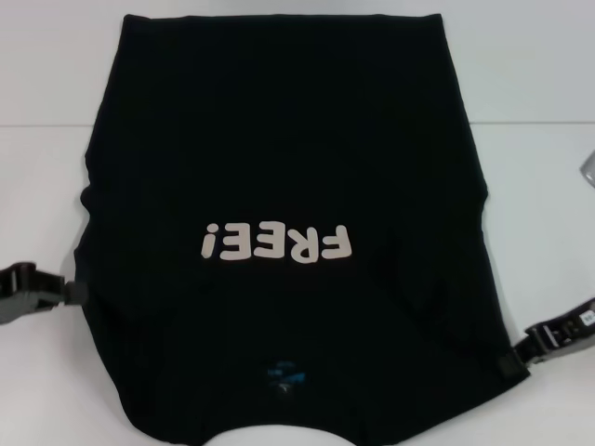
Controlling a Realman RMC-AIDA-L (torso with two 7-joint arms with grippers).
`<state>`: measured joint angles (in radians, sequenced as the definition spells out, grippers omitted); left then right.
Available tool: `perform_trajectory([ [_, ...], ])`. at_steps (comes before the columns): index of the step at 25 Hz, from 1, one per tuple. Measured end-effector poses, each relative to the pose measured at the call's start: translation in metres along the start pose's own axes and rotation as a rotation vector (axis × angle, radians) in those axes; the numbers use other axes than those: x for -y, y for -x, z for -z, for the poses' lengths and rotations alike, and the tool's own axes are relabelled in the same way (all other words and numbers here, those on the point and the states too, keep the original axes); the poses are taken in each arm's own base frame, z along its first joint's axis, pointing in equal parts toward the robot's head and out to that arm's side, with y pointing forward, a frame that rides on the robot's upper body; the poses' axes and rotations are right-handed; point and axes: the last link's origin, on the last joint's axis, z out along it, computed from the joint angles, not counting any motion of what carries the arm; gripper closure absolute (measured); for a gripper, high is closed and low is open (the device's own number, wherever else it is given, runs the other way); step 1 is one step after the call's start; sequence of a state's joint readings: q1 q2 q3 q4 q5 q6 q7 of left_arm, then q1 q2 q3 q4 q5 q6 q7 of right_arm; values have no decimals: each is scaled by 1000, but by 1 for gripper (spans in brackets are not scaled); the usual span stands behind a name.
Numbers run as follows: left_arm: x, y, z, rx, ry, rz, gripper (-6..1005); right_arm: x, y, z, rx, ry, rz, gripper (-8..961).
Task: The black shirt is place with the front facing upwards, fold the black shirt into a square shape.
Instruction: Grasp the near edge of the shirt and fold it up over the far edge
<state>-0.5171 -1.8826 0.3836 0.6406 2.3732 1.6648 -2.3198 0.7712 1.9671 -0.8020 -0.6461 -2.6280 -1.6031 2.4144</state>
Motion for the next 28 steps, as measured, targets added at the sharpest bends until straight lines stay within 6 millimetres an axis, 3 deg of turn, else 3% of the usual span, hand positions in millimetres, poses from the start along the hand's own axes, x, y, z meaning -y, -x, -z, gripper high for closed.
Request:
perform_trajectory([
  [12,0,48,24,155,95,12,1001,10,-34,15,-84,42,-37,904],
  [17,0,61,25,209,110,12,1000,17,-43,20,-74,53,-58,903],
  [22,-7,46,14,190,117,-18,1000,17,-34,30,37,103,-60,903],
  [28,-15,2,-20,99,54,13,1000,7,-3,34,207,158,-57,903],
])
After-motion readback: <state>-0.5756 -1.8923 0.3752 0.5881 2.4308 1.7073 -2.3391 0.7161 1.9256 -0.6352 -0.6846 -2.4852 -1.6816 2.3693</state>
